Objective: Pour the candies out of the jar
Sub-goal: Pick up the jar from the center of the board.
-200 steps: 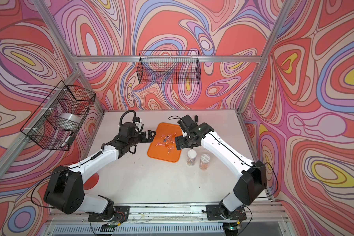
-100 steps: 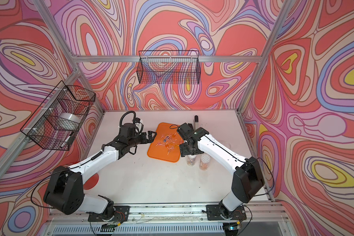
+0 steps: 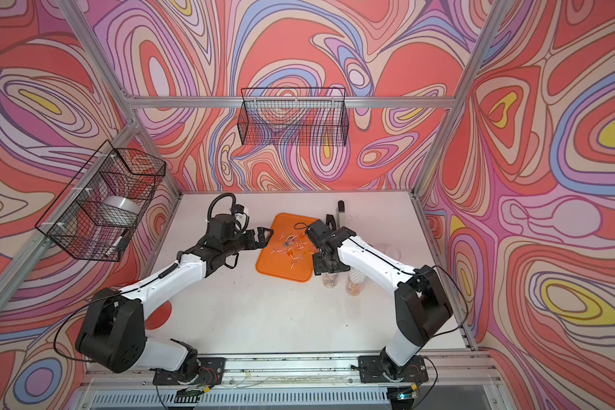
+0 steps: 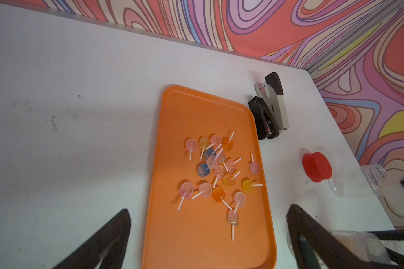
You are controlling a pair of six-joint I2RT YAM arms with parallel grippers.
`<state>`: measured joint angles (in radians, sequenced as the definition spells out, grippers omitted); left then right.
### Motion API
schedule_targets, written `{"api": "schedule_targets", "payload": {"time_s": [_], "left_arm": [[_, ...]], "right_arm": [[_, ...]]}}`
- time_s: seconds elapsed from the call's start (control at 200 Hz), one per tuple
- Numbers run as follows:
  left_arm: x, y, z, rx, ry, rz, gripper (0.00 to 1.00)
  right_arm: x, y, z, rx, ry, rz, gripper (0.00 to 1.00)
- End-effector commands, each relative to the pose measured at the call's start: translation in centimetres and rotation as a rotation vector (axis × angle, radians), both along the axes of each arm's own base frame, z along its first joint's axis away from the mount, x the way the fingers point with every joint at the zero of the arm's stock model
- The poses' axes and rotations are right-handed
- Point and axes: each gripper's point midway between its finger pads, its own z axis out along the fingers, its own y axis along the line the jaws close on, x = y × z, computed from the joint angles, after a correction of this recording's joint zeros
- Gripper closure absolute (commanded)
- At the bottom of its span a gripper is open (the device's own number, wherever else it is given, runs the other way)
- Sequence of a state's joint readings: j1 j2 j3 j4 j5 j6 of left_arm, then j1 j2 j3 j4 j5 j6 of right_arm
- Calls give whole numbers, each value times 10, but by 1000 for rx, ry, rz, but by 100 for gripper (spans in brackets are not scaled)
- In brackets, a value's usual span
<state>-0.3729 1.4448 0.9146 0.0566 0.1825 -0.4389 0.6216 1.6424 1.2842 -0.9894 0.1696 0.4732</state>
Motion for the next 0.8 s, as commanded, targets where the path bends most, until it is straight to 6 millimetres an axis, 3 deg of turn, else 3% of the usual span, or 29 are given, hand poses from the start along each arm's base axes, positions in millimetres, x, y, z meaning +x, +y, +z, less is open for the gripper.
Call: {"api": "schedule_targets", "payload": {"time_s": [0.0, 0.285, 0.436, 0.601, 0.791], "left_arm": [[-1, 8, 8, -11, -25, 39, 0], [-1, 14, 14, -4, -46, 72, 0], [-3, 9, 16, -23, -58, 39, 0], [-8, -1, 25, -24, -95, -42, 0], [-16, -17, 41, -65, -122, -147, 0]], "right_arm": [[1, -1, -10, -19, 2, -14, 31], [2, -2, -20, -31, 14, -21, 37], [5, 0, -15, -29, 3, -11, 52], [21, 15, 22, 49, -82, 46, 56], [48, 53, 77, 242, -162, 209, 58]]}}
